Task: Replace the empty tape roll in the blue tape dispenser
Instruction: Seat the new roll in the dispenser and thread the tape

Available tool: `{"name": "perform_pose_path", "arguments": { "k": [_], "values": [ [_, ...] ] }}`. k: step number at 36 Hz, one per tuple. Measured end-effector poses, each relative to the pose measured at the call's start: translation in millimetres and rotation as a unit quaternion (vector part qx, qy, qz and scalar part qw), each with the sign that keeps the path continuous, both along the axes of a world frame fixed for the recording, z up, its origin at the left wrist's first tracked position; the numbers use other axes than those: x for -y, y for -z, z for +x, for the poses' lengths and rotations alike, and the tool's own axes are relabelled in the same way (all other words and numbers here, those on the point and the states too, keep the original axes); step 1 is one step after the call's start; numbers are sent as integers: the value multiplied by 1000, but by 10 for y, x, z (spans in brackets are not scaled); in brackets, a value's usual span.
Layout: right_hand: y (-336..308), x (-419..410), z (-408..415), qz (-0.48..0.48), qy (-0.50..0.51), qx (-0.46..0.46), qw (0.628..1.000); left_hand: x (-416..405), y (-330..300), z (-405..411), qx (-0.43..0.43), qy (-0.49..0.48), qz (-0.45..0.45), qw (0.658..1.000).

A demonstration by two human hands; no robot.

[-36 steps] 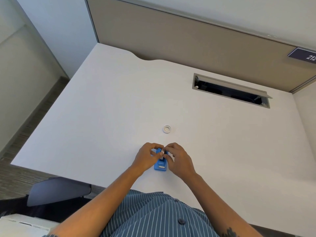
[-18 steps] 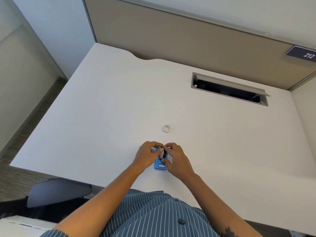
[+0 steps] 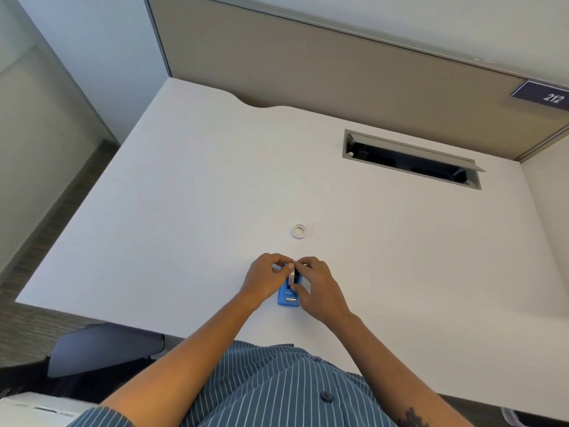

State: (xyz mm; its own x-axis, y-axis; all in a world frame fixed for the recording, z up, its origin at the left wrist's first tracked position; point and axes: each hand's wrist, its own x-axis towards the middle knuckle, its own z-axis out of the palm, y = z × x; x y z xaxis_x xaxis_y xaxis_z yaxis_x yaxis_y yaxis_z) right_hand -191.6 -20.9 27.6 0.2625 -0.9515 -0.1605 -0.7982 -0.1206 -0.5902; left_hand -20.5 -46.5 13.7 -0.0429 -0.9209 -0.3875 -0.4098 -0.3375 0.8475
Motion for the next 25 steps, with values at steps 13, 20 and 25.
{"name": "perform_pose_path", "arguments": {
  "k": [13, 20, 25],
  "values": [
    [-1, 41, -19, -5, 5, 14, 1000, -9, -28, 108, -39, 26, 18, 999],
    [8, 90, -15, -3, 9, 12, 1000, -2, -2, 123, -42, 18, 11, 999],
    [7, 106, -10, -1, 21, 11, 1000, 22, 10, 99, -34, 7, 15, 999]
  ]
}}
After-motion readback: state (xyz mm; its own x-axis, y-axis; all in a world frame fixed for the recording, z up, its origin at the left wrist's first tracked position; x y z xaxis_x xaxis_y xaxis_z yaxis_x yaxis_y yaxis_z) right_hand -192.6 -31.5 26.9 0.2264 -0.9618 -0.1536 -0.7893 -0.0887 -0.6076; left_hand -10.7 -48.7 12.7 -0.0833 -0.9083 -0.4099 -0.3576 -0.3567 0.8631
